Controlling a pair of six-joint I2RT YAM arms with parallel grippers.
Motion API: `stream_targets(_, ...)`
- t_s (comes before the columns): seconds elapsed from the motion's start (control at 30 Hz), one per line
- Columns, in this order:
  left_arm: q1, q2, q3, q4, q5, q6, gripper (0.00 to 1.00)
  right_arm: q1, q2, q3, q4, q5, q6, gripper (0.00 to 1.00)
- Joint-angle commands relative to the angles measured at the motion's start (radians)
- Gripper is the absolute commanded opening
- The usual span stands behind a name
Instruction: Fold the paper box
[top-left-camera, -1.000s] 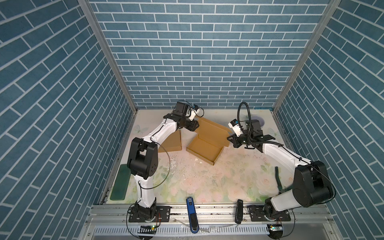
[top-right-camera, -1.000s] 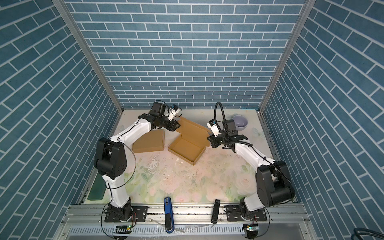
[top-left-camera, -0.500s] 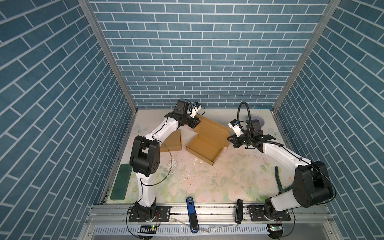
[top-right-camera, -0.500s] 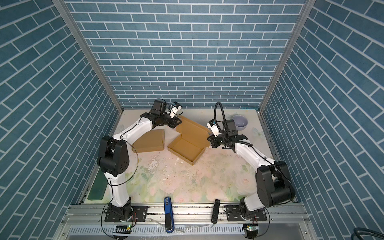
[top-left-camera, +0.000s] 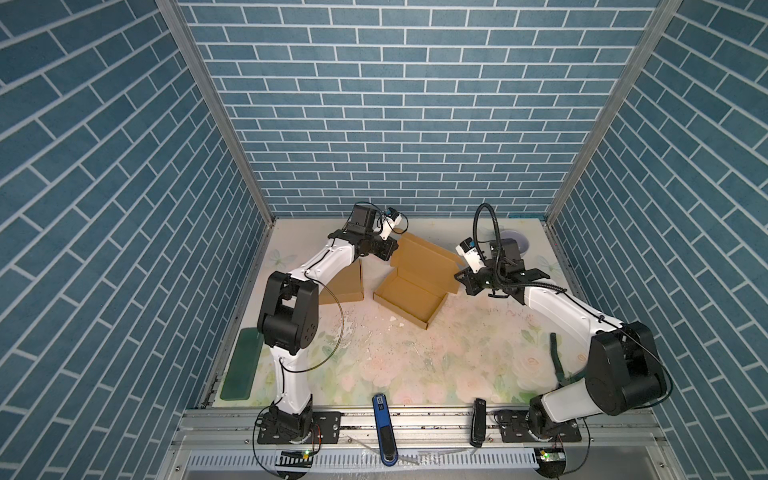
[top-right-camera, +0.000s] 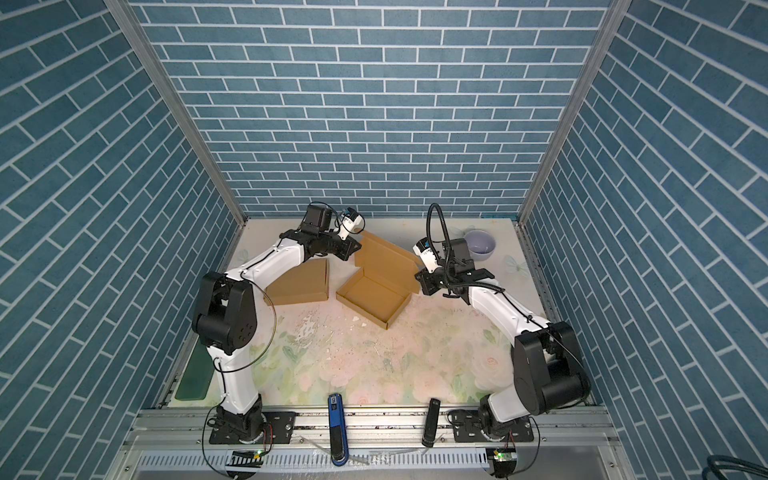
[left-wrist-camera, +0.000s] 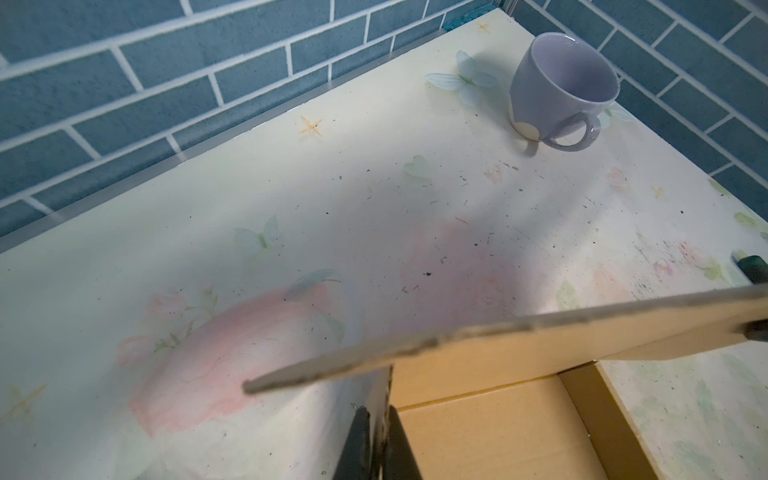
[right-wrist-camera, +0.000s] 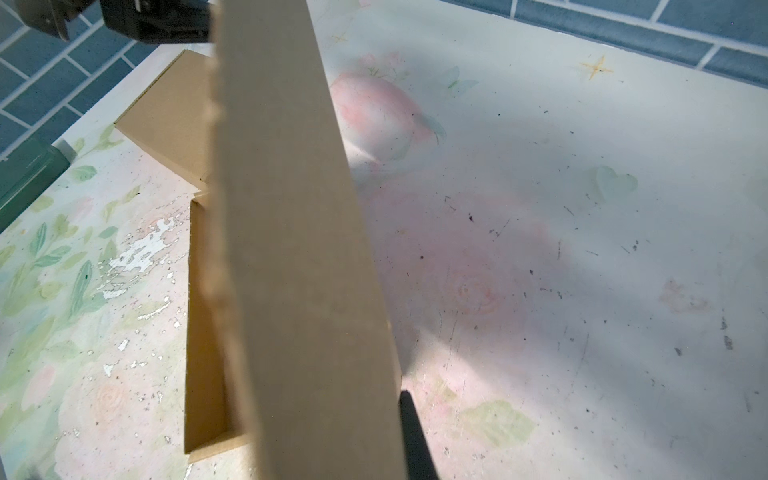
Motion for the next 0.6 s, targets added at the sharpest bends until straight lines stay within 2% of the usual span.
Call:
stream_targets(0.0,-0.002,-0.010,-0.028,0.041,0.014,-0.037,0.01,0.020,0.018,0.083,-0.032,0.055,-0.002,0.00)
stream_targets(0.17,-0.005,-0.064,-0.131,0.162,-0.015,-0.115,0.00,0.053,0.060,0.153,-0.074,0.181,0.083,0.00)
stream_targets(0.4,-0.022,-0.195,-0.314,0.343,-0.067,-0.214,0.00,0.131,0.125,0.225,-0.125,0.353,0.118,0.00)
stream_targets(0.57,-0.050,-0.262,-0.407,0.412,-0.110,-0.234,0.00,0.167,0.149,0.254,-0.135,0.408,0.177,0.00)
